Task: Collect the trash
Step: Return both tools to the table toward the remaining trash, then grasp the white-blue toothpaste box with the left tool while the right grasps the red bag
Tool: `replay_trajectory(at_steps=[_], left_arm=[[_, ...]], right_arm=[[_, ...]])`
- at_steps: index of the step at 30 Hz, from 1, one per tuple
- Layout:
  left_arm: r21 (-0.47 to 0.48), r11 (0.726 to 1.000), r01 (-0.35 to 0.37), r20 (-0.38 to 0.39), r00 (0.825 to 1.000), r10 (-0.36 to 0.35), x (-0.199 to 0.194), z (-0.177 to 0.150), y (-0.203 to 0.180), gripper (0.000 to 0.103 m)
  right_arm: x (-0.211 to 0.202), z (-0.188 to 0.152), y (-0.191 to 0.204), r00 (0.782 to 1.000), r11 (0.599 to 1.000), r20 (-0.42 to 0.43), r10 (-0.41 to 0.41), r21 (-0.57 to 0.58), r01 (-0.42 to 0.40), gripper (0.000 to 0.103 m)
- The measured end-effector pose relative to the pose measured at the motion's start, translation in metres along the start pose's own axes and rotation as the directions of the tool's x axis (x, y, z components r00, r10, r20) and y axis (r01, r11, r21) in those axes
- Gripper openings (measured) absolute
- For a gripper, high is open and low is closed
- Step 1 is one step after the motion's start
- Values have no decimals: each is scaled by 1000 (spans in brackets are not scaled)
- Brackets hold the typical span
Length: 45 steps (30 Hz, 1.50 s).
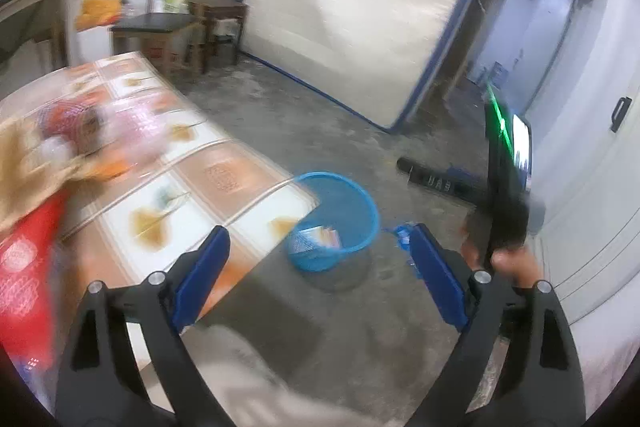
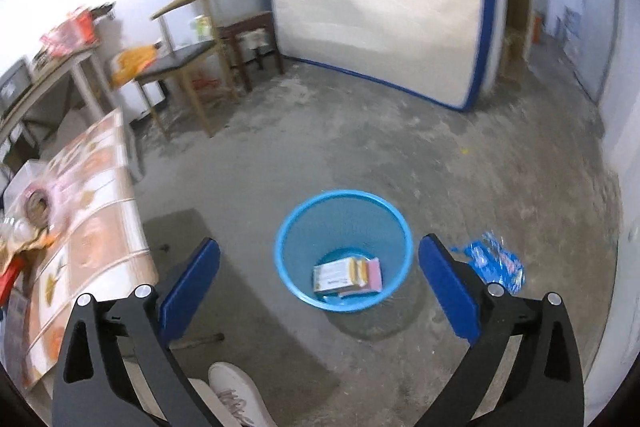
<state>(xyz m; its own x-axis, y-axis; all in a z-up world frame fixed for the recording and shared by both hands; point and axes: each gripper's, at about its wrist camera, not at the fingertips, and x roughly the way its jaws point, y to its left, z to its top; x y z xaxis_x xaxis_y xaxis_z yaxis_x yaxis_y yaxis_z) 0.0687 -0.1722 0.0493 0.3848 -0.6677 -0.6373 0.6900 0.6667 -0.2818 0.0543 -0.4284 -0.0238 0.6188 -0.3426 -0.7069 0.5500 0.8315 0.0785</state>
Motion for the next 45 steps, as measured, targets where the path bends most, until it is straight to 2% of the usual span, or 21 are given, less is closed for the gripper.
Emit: replay_trajectory(at_steps=[3, 5, 6, 8, 9, 11, 12, 13, 14, 16, 17, 20, 22, 23, 27, 28, 31, 34, 38, 41, 45], left_arm=[[-63, 998, -22, 27, 999, 24, -43, -24, 31, 89], [-115, 993, -28, 54, 998, 34, -71, -37, 50, 91], [-146, 989, -28, 72, 997, 39, -87, -45, 61, 93], [-195, 981, -7, 94, 995, 26, -115, -59, 79, 95], [-208, 978, 0, 99, 995, 21, -123, -65, 85, 95], [-236, 972, -13, 124, 991, 44, -136, -74, 96, 95], [-254, 966, -40, 148, 986, 79, -144, -80, 103, 95], [-263, 963, -68, 167, 979, 114, -150, -84, 108, 95], [-262, 961, -91, 178, 974, 141, -152, -87, 110, 95], [-248, 942, -227, 185, 943, 276, -155, -90, 118, 95], [-237, 933, -272, 179, 931, 318, -156, -92, 122, 95], [-128, 863, -490, 111, 857, 503, -134, -90, 128, 95], [-82, 842, -534, 80, 838, 539, -121, -88, 135, 95], [-67, 845, -531, 65, 843, 534, -113, -87, 140, 95], [-38, 905, -423, -22, 906, 423, -95, -84, 155, 95], [-30, 913, -407, -40, 913, 406, -93, -84, 157, 95], [-14, 925, -379, -96, 922, 376, -82, -81, 163, 93], [-23, 941, -337, -151, 932, 330, -72, -77, 170, 75], [-49, 944, -326, -207, 928, 310, -63, -79, 175, 59], [-59, 941, -334, -226, 922, 313, -57, -80, 177, 48], [-85, 933, -349, -234, 918, 321, -58, -81, 176, 44]], right_arm=[[-19, 9, 38, 998, 992, 36, 48, -117, -44, 97], [-35, 13, 70, 989, 972, 64, 132, -201, -117, 97], [-43, 15, 84, 977, 956, 68, 202, -231, -181, 97], [-52, 17, 108, 930, 903, 40, 365, -257, -344, 97], [-53, 20, 118, 895, 867, 12, 446, -254, -428, 97], [-50, 23, 148, 790, 762, -101, 605, -214, -611, 97], [-47, 24, 160, 754, 729, -143, 641, -193, -657, 97], [-40, 24, 180, 686, 670, -218, 694, -154, -726, 97], [-36, 23, 194, 642, 635, -266, 719, -125, -762, 97], [-23, 16, 225, 538, 563, -372, 756, -48, -825, 97], [-17, 13, 235, 500, 543, -409, 763, -13, -840, 97], [2, 2, 262, 423, 521, -500, 756, 67, -851, 88], [8, -2, 274, 399, 522, -525, 752, 104, -847, 82], [13, -2, 278, 387, 524, -535, 751, 124, -843, 80], [35, -7, 288, 325, 521, -573, 753, 217, -825, 76], [42, -9, 289, 309, 523, -583, 752, 241, -817, 74], [56, -18, 292, 294, 531, -595, 748, 271, -803, 67], [67, -23, 292, 265, 523, -599, 755, 306, -796, 57], [80, -28, 301, 239, 516, -600, 763, 344, -785, 46], [82, -30, 300, 218, 503, -598, 771, 363, -784, 32], [83, -31, 296, 211, 496, -593, 777, 371, -785, 20]])
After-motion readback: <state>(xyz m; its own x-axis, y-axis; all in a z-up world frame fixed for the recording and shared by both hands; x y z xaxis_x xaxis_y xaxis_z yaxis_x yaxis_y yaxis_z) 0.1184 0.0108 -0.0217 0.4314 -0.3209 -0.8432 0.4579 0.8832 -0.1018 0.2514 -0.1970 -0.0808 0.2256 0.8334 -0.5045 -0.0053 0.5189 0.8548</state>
